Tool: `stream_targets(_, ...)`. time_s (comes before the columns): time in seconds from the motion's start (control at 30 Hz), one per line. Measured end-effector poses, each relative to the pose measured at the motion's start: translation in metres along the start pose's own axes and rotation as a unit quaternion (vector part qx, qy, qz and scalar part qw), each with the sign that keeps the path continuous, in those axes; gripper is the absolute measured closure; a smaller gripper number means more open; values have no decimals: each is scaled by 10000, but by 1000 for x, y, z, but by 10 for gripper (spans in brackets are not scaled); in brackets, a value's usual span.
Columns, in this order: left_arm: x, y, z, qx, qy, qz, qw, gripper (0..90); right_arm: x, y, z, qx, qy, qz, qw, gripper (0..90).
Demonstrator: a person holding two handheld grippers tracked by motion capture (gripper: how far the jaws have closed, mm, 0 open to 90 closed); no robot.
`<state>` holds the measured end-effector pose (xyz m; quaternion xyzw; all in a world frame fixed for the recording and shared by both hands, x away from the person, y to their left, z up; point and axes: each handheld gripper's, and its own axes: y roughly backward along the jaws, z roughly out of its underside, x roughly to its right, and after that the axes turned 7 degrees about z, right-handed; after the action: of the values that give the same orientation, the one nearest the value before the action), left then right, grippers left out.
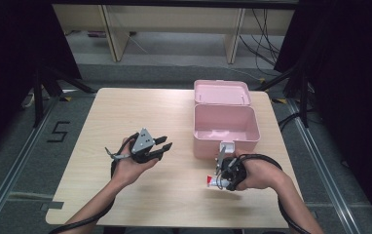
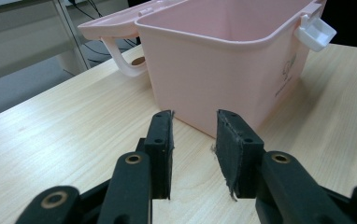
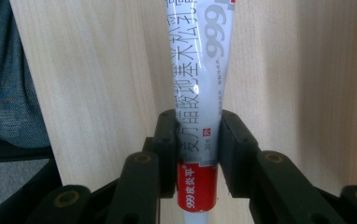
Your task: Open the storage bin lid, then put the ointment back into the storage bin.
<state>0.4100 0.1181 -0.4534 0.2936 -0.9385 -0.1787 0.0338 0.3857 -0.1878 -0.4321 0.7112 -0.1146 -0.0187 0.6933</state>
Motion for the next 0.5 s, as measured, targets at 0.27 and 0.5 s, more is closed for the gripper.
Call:
stream_targets(0.27, 1, 0, 3, -37, 10, -17, 10000, 658, 4, 9, 2, 34, -73, -23, 10000, 715)
stream_targets(0.5, -1, 1, 2, -8, 38, -21, 10000, 657, 7, 16, 2, 16, 42, -70, 10000, 715)
